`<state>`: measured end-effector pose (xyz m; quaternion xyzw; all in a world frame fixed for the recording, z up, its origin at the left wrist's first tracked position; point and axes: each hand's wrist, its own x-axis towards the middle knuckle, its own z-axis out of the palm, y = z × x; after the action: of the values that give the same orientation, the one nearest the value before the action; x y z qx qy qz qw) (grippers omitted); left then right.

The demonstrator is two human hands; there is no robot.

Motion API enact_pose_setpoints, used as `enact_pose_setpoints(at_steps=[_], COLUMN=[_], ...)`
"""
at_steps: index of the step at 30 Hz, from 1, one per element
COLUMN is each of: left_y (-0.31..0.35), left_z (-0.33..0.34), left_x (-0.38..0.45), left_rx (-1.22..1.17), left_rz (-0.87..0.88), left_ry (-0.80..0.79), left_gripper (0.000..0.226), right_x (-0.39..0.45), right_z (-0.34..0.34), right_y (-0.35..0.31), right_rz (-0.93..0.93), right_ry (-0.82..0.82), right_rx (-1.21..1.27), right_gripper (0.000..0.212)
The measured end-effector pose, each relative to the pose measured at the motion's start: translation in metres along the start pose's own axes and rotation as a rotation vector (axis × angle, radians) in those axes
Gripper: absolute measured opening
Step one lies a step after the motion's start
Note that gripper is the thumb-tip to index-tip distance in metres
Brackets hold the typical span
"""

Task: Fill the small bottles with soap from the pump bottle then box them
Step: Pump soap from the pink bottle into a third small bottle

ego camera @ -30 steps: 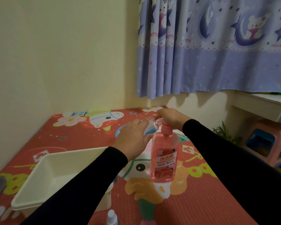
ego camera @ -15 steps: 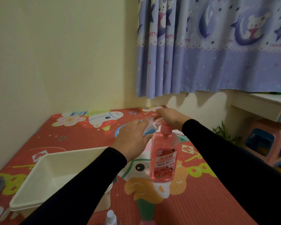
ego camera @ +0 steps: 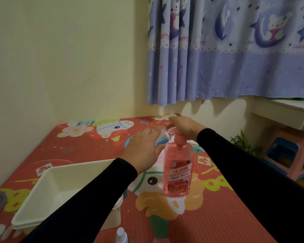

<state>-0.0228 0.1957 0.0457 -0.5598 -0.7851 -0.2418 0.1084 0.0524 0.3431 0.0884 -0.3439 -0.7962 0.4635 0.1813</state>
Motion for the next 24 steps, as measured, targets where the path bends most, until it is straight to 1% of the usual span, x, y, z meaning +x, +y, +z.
enact_pose_setpoints(at_steps=[4, 8, 10, 13, 15, 16, 19, 24], left_y=[0.0, 0.0, 0.001, 0.001, 0.0, 0.0, -0.001, 0.0], left_z=[-0.004, -0.011, -0.01, -0.003, 0.001, 0.002, -0.002, -0.011], left_x=[0.0, 0.004, 0.004, 0.0, -0.002, -0.003, 0.0, 0.005], left_rx=[-0.004, 0.015, 0.021, -0.007, 0.004, 0.011, 0.001, 0.004], left_rz=[0.007, 0.019, 0.025, 0.008, -0.002, -0.004, 0.011, 0.017], left_ry=[-0.012, 0.027, 0.031, 0.019, 0.017, 0.014, -0.004, 0.031], left_gripper=[0.054, 0.054, 0.055, 0.055, 0.057, 0.058, 0.055, 0.055], right_x=[0.001, 0.001, 0.002, 0.002, 0.0, -0.002, -0.001, 0.002], right_z=[-0.003, -0.012, -0.011, -0.003, 0.0, 0.0, -0.002, -0.011], right_y=[-0.003, -0.01, -0.009, -0.003, 0.001, 0.001, -0.002, -0.008], right_rz=[0.0, 0.018, 0.022, 0.023, 0.028, 0.026, 0.009, -0.011], right_ry=[-0.013, -0.017, -0.008, -0.004, -0.005, -0.003, 0.002, -0.002], right_rx=[-0.043, -0.086, -0.052, 0.06, 0.057, 0.054, -0.021, -0.104], right_gripper=[0.044, 0.047, 0.048, 0.044, 0.037, 0.037, 0.046, 0.043])
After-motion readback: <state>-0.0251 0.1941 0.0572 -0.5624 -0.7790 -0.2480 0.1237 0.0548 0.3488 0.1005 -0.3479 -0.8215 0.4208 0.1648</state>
